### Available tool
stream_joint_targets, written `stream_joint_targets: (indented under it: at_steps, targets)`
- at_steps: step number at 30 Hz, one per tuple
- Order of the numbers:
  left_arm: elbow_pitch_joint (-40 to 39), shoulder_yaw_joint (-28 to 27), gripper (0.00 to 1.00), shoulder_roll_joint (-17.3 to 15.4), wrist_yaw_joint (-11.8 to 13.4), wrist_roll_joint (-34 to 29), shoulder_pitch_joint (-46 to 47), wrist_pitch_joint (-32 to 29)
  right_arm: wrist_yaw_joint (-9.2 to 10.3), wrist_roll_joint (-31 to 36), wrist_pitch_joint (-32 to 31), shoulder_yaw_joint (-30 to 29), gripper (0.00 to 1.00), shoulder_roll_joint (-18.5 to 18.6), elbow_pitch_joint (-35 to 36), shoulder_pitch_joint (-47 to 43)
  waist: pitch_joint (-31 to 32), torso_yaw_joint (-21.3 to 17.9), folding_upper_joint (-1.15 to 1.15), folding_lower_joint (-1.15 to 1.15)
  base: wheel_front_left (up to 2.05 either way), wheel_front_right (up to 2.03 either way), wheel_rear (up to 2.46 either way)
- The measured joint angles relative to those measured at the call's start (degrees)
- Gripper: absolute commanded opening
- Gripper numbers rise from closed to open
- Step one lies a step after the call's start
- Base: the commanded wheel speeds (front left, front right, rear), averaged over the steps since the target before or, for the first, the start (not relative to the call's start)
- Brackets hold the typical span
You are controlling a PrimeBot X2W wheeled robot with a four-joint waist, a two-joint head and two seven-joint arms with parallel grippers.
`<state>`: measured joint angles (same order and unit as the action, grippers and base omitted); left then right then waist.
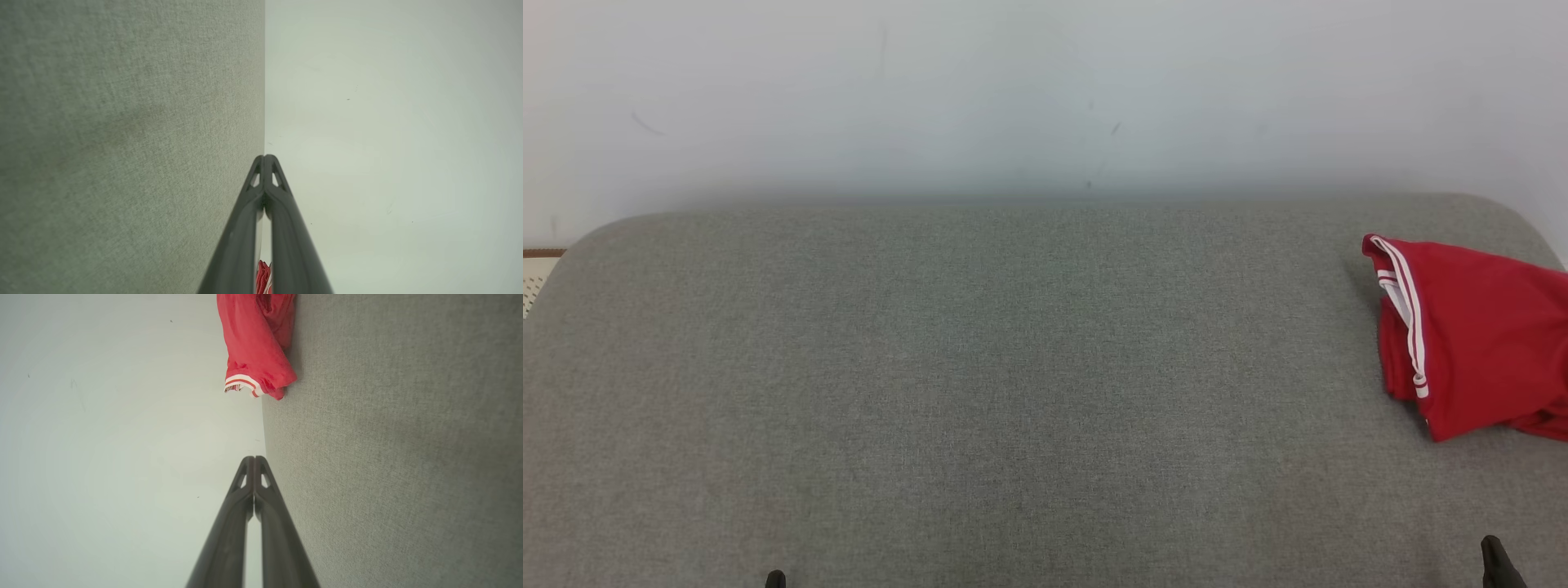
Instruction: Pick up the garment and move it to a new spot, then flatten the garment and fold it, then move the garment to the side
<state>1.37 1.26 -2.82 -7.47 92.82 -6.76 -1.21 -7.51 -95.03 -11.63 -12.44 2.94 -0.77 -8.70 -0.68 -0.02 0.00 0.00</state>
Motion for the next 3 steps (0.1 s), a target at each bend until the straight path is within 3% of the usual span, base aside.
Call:
stream_joint_targets:
  at_steps: [3]
  targets:
    - [0.0, 0.0, 0.00, 0.0, 0.0, 0.0, 0.0, 0.0, 0.00, 0.0, 0.0, 0.0, 0.00, 0.0, 0.0, 0.0, 0.0, 0.0, 0.00, 0.00, 0.00, 0.00, 0.00]
